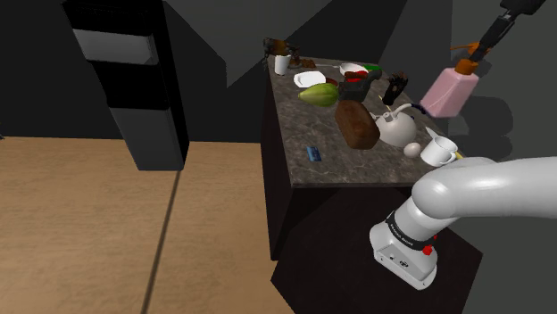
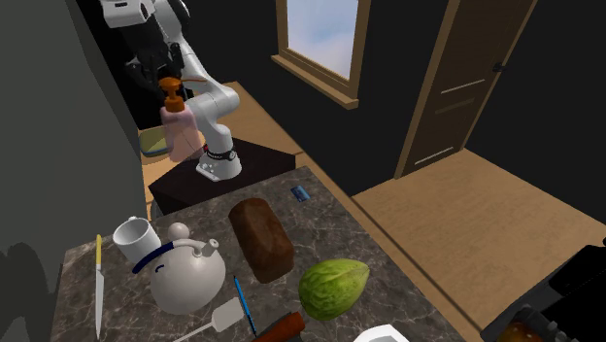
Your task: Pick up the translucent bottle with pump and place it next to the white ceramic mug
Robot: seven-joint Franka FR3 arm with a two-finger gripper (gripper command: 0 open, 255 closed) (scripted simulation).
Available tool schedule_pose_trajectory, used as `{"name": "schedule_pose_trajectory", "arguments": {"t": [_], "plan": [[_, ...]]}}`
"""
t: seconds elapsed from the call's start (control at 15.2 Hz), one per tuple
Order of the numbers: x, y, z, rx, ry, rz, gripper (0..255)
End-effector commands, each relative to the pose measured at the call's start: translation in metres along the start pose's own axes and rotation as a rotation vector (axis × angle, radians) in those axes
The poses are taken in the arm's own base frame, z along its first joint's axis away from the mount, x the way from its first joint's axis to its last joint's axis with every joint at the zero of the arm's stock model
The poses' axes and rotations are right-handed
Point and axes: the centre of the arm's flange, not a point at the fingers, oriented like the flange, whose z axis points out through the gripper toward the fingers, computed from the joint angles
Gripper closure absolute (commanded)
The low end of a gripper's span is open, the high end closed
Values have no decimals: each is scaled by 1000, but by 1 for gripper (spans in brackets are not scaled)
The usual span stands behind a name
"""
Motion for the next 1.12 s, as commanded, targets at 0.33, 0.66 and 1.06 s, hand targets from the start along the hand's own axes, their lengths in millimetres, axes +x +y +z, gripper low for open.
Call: {"name": "schedule_pose_trajectory", "arguments": {"t": [0.33,0.66,1.06], "plan": [[-4,5,35,0,-1,-1,255],[-5,9,61,0,-1,-1,255],[-6,12,93,0,-1,-1,255]]}}
